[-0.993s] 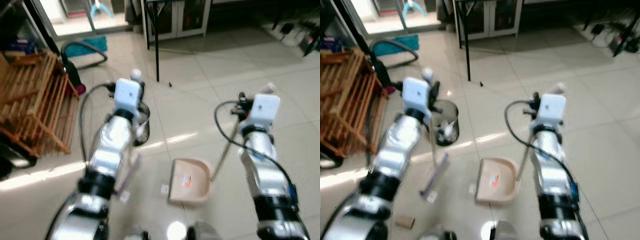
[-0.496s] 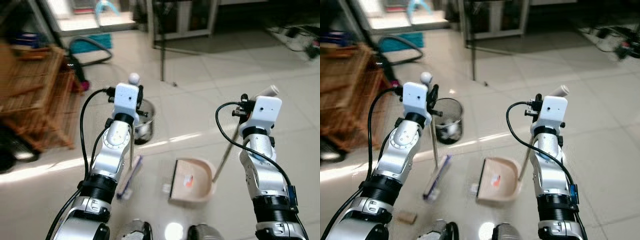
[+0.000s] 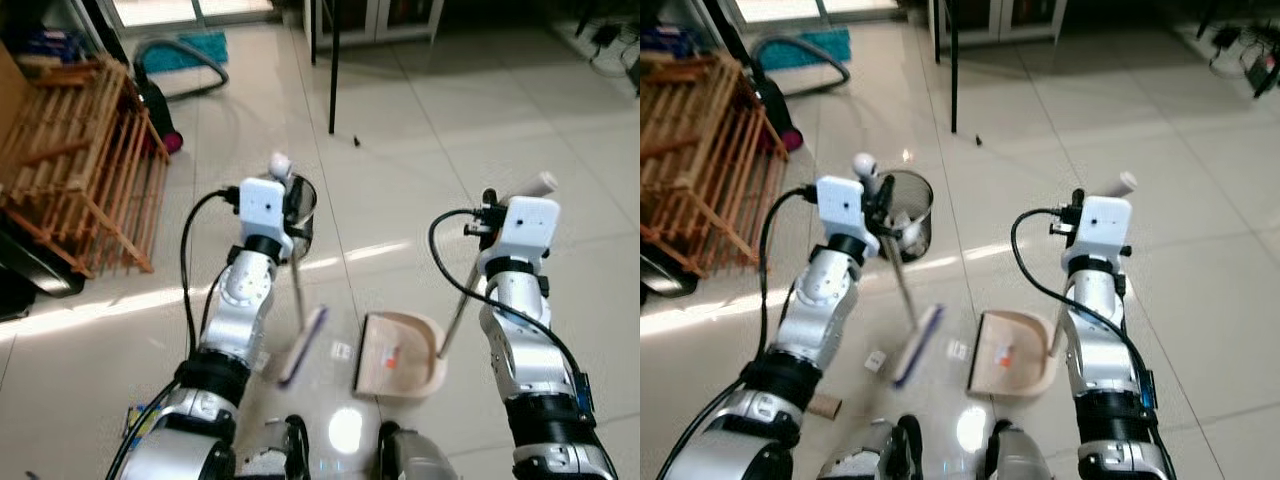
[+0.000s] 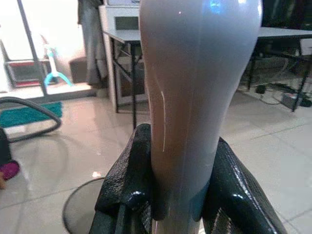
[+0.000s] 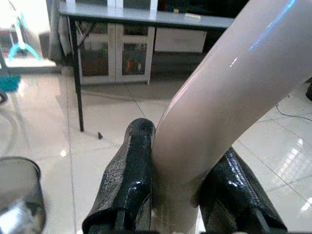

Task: Sweep floor

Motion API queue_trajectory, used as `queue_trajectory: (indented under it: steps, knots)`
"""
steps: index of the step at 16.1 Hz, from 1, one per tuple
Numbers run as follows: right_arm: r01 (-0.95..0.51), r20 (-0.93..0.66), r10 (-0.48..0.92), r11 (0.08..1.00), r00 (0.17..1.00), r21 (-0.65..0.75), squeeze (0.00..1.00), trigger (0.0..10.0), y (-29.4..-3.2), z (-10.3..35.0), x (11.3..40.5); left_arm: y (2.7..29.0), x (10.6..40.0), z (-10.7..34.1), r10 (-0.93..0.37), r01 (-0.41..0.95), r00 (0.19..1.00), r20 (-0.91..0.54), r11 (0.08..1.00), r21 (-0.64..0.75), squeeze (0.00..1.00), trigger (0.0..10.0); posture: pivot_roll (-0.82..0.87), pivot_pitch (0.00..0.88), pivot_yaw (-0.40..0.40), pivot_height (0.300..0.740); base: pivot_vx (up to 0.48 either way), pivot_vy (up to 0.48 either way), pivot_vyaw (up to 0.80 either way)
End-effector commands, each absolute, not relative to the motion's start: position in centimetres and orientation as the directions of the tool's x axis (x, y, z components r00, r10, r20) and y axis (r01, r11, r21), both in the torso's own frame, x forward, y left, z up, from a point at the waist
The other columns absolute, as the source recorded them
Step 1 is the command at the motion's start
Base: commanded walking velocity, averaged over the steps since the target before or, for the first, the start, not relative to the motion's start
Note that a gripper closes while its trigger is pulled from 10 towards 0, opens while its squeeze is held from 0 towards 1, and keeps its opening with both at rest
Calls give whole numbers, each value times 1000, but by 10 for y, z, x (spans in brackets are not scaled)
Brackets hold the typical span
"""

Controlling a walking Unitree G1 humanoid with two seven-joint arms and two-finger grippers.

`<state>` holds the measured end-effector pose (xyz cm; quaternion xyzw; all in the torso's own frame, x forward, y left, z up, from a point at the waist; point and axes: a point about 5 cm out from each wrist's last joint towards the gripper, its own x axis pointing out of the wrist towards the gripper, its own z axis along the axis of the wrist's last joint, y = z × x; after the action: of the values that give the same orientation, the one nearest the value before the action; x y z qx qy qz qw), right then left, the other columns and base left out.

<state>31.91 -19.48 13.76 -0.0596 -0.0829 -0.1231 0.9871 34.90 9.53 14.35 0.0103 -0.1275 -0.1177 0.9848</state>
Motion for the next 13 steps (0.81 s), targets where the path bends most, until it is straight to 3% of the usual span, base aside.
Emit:
queue_trajectory:
  steps: [1, 6, 13]
  knots:
    - [271, 230, -238, 954, 944, -125, 0, 10000, -197, 142, 320, 99, 352, 153, -222, 213, 928, 298, 975, 64, 0, 10000, -14, 333, 98, 740, 0, 0, 0]
    - [314, 314, -247, 932, 917, -183, 0, 10000, -207, 149, 327, 91, 355, 161, -268, 235, 891, 367, 963, 132, 0, 10000, 50, 385, 109, 740, 0, 0, 0]
    - [247, 334, -145, 925, 931, -287, 0, 10000, -164, 135, 334, 79, 364, 159, -304, 249, 891, 339, 948, 197, 0, 10000, 78, 435, 168, 740, 0, 0, 0]
